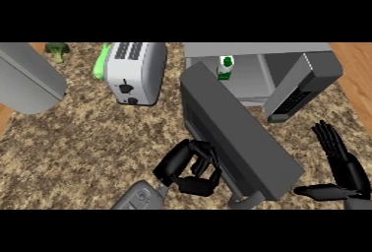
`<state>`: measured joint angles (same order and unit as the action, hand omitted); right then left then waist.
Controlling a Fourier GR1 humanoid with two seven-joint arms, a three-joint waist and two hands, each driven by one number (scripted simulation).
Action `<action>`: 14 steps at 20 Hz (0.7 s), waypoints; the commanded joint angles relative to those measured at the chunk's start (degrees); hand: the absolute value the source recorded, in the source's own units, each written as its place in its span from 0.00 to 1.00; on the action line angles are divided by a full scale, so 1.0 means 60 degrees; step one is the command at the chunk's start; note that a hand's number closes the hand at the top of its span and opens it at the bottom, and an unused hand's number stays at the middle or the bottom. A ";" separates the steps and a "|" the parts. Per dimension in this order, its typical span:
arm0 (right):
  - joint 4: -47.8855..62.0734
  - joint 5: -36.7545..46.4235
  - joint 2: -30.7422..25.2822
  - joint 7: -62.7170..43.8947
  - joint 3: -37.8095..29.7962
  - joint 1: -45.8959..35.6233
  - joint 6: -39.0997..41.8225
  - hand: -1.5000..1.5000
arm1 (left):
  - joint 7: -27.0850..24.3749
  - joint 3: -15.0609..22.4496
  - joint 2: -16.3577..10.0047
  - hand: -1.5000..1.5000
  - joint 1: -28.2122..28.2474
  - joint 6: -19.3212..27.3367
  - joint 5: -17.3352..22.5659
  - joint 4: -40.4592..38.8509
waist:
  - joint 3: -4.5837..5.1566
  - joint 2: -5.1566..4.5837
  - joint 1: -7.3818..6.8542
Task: Pick up the milk, place it into the microwave and close the microwave
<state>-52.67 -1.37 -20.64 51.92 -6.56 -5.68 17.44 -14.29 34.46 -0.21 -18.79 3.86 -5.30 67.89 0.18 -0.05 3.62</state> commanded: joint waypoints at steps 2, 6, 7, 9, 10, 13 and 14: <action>-0.1170 -0.0794 -0.0309 0.0360 0.0083 0.0467 0.1566 0.00 | -0.1400 0.0974 0.0034 1.00 -0.0587 0.1662 0.0894 -0.1749 | 0.0006 -0.0066 0.0176; -0.2246 -0.1420 -0.0407 -0.0474 0.0301 0.0418 0.1831 0.00 | -0.1665 0.1635 0.0034 1.00 -0.1161 0.2752 0.1904 -0.2080 | 0.0022 -0.0084 0.0435; -0.2410 -0.1535 -0.0480 -0.0819 0.0398 0.0389 0.1928 0.00 | -0.1595 0.1965 0.0033 1.00 -0.1339 0.2830 0.2179 -0.2225 | 0.0021 -0.0099 0.0449; -0.2886 -0.1524 -0.0546 -0.0757 0.0561 0.0786 0.1838 0.00 | -0.1687 0.1998 0.0033 1.00 -0.1668 0.2835 0.2923 -0.2627 | 0.0019 -0.0131 0.0553; -0.3171 -0.1879 -0.0983 -0.1037 0.0391 0.0778 0.2202 0.00 | -0.1452 0.1966 0.0033 1.00 -0.1909 0.2834 0.2941 -0.2764 | 0.0031 -0.0137 0.0781; -0.3712 -0.2243 -0.0794 -0.1574 0.0554 0.0661 0.2004 0.00 | -0.1504 0.2497 0.0033 1.00 -0.2329 0.2790 0.3573 -0.3060 | 0.0027 -0.0184 0.0869; -0.3994 -0.2456 -0.0942 -0.1699 0.0530 0.0675 0.2169 0.00 | -0.1473 0.2672 0.0033 1.00 -0.2280 0.3110 0.3906 -0.2641 | 0.0032 -0.0154 0.0933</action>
<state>-72.60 -13.13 -25.32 41.72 -3.75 -1.89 25.15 -23.50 47.10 -0.36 -29.90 20.11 13.19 52.53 0.32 -0.83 7.84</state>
